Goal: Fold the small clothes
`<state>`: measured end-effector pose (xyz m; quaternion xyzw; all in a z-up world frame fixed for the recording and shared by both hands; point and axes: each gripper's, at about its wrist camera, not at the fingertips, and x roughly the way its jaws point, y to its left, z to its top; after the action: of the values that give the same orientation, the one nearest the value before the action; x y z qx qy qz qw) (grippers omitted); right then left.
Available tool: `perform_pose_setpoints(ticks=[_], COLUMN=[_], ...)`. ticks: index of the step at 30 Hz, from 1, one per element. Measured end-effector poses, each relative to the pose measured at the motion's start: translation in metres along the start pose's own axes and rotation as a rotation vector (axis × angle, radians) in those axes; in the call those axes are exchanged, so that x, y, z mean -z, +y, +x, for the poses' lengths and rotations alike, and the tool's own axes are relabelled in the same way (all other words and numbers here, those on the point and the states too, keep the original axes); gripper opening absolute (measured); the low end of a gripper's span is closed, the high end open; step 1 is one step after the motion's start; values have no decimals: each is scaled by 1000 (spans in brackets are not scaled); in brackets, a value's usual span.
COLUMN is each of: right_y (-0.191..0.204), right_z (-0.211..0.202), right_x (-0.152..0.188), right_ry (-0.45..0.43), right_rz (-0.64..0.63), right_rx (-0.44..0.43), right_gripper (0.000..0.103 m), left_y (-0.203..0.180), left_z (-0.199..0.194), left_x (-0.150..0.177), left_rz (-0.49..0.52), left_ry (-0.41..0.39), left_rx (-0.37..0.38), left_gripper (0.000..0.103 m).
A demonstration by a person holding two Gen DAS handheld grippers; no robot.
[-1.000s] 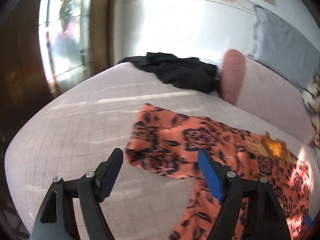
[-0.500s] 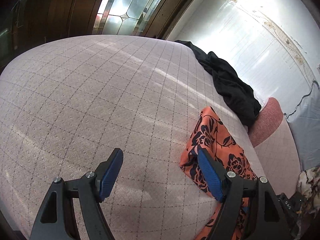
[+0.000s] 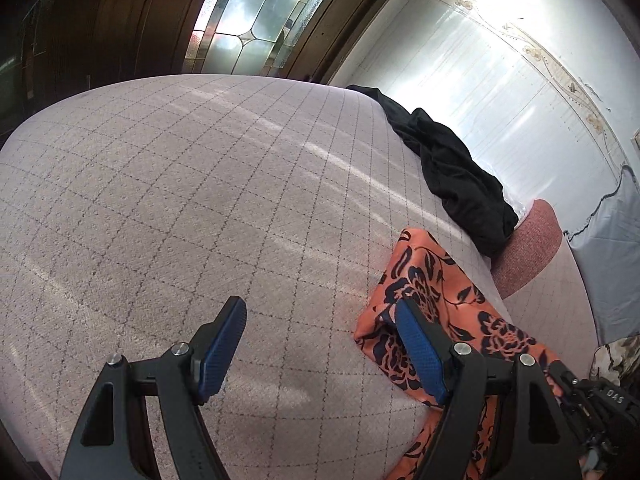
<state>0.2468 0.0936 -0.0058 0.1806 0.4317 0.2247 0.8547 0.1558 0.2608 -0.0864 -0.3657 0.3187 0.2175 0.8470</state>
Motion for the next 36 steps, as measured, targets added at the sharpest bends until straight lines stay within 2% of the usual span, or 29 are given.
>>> perform_pose_setpoints(ticks=[3, 5, 8, 13, 16, 19, 22, 26, 27, 28, 29, 30, 31, 32, 33, 34, 35, 36], right_y=[1, -12, -56, -153, -211, -245, -254, -239, -239, -245, -256, -266, -273, -276, -281, -286, -289, -292], right_z=[-49, -87, -151, -205, -211, -200, -204, -218, -211, -199, -184, -177, -178, -187, -196, -206, -214, -221], right_x=[-12, -17, -20, 5, 28, 43, 46, 49, 53, 59, 65, 74, 78, 79, 79, 78, 75, 70], right_ry=[-99, -165, -240, -246, -197, -155, -168, -217, -188, -115, -3, 67, 56, 11, -36, -83, -122, -163], right_rz=[-33, -40, -30, 82, 161, 182, 188, 122, 121, 116, 142, 194, 232, 268, 323, 378, 420, 438], right_rx=[17, 58, 149, 322, 395, 453, 454, 471, 469, 456, 426, 410, 385, 339, 278, 217, 188, 185], right_gripper=[7, 7, 7, 7, 7, 7, 7, 8, 11, 11, 11, 12, 12, 13, 24, 56, 77, 91], left_y=[0, -2, -7, -19, -25, -31, -35, -39, -40, -41, -41, -40, -40, -39, -39, -40, -41, -42], left_z=[-1, -1, -2, -4, -4, -3, -2, -1, 0, 1, 1, 1, 0, 0, -1, 0, 0, 1], left_x=[0, 1, 4, 10, 13, 18, 22, 24, 25, 25, 25, 25, 25, 25, 24, 24, 25, 26], left_rz=[1, 16, 35, 93, 124, 159, 188, 205, 210, 214, 215, 215, 213, 210, 207, 207, 212, 220], left_ry=[-11, -14, -18, -37, -41, -41, -43, -40, -36, -31, -27, -25, -27, -32, -35, -34, -31, -28], left_rx=[-2, -2, 2, 5, 8, 7, 5, 11, 12, 13, 14, 15, 16, 13, 13, 16, 18, 18], left_gripper=[77, 77, 77, 77, 77, 77, 77, 77, 77, 77, 77, 77, 77, 77, 77, 77, 77, 77])
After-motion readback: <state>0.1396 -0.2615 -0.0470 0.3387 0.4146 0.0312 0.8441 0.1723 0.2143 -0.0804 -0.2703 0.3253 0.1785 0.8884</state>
